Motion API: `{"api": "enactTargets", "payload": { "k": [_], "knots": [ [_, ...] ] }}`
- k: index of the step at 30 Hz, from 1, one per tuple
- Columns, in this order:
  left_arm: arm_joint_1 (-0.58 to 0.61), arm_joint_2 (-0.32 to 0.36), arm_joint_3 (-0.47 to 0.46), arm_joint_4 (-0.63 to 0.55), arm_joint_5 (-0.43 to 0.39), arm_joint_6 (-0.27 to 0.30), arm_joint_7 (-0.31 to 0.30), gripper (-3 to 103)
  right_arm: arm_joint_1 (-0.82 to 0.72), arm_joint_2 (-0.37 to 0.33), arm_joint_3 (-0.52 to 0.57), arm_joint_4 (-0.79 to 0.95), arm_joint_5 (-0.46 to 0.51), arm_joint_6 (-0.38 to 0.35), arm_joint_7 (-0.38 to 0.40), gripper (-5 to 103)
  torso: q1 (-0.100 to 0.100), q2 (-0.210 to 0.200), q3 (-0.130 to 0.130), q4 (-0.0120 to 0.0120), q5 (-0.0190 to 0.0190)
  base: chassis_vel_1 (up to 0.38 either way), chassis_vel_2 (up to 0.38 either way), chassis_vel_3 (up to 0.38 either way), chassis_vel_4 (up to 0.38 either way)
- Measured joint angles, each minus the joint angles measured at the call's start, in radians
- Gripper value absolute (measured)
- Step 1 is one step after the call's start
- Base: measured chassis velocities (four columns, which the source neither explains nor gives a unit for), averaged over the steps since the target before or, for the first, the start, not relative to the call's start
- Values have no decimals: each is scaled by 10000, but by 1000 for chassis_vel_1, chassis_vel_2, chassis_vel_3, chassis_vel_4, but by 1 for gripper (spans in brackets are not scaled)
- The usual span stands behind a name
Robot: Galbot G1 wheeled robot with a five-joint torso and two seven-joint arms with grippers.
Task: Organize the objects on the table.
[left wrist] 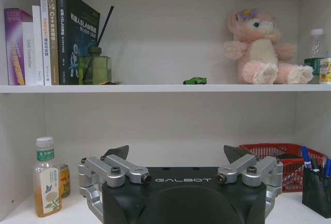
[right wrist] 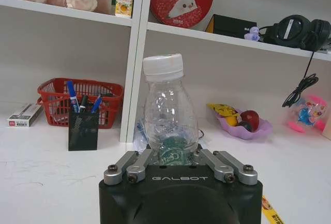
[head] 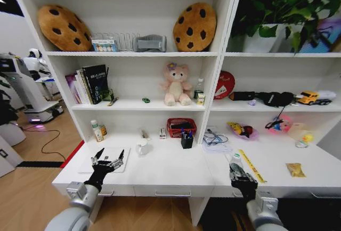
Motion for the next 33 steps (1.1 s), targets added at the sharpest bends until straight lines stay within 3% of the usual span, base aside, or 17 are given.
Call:
{"api": "enactTargets", "payload": {
  "k": [33],
  "knots": [
    [0, 0, -1, 0, 0, 0, 0, 100, 270, -325, 93, -137, 409, 7, -39, 25, 0, 0, 0, 1, -1, -96, -96, 99, 98]
  ]
}}
